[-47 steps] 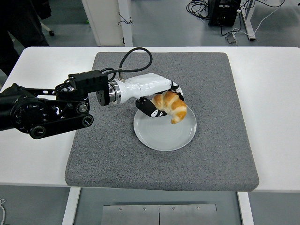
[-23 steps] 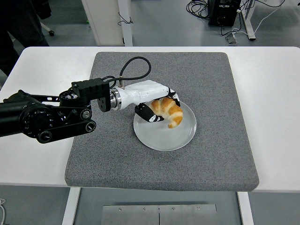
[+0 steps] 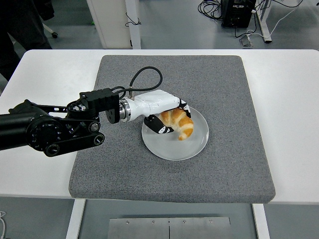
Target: Place the bread on the plate
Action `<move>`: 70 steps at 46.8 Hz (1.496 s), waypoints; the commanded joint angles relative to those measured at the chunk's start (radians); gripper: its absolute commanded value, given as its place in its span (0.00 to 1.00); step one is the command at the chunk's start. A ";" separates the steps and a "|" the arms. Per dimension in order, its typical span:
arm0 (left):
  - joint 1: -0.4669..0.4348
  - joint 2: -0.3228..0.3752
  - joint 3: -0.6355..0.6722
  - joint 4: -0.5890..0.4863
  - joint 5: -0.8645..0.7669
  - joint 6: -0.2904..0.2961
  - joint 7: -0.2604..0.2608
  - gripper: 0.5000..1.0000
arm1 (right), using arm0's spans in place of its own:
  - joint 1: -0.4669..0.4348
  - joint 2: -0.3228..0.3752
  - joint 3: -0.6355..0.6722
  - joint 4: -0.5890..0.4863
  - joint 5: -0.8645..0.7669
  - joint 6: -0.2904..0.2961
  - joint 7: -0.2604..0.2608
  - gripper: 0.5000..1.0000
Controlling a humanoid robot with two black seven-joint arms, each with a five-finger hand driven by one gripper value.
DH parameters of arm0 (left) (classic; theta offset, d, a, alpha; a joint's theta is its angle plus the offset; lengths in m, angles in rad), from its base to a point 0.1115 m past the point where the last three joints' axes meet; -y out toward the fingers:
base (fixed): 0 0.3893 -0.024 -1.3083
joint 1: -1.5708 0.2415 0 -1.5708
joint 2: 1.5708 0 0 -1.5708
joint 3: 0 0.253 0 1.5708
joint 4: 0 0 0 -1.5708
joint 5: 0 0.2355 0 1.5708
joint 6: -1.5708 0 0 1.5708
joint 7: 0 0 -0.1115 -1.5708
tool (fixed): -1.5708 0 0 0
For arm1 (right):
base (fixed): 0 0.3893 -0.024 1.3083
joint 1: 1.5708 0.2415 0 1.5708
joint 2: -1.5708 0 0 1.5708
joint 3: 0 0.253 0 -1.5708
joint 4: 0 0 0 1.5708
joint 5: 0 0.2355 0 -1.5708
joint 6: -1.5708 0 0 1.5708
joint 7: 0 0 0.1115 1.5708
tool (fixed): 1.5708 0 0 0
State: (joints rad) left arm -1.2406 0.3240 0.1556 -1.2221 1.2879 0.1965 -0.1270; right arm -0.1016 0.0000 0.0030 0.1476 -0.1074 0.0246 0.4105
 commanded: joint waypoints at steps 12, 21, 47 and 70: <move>0.015 -0.023 -0.001 0.021 0.011 0.000 0.000 0.04 | -0.001 0.000 0.000 0.000 0.000 0.000 -0.001 1.00; 0.018 -0.023 0.001 0.021 0.011 0.000 0.000 0.05 | 0.000 0.000 0.000 0.000 0.000 0.000 -0.001 1.00; 0.027 -0.031 0.035 0.021 0.010 0.018 0.000 0.60 | 0.000 0.000 0.000 0.000 0.000 -0.002 0.001 1.00; 0.012 -0.002 0.024 0.007 -0.012 -0.002 -0.097 0.93 | 0.000 0.000 0.000 0.000 0.000 0.000 0.001 1.00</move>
State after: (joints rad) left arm -1.2243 0.3156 0.1841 -1.2141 1.2828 0.2032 -0.2040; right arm -0.1012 0.0000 0.0031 0.1477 -0.1074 0.0245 0.4109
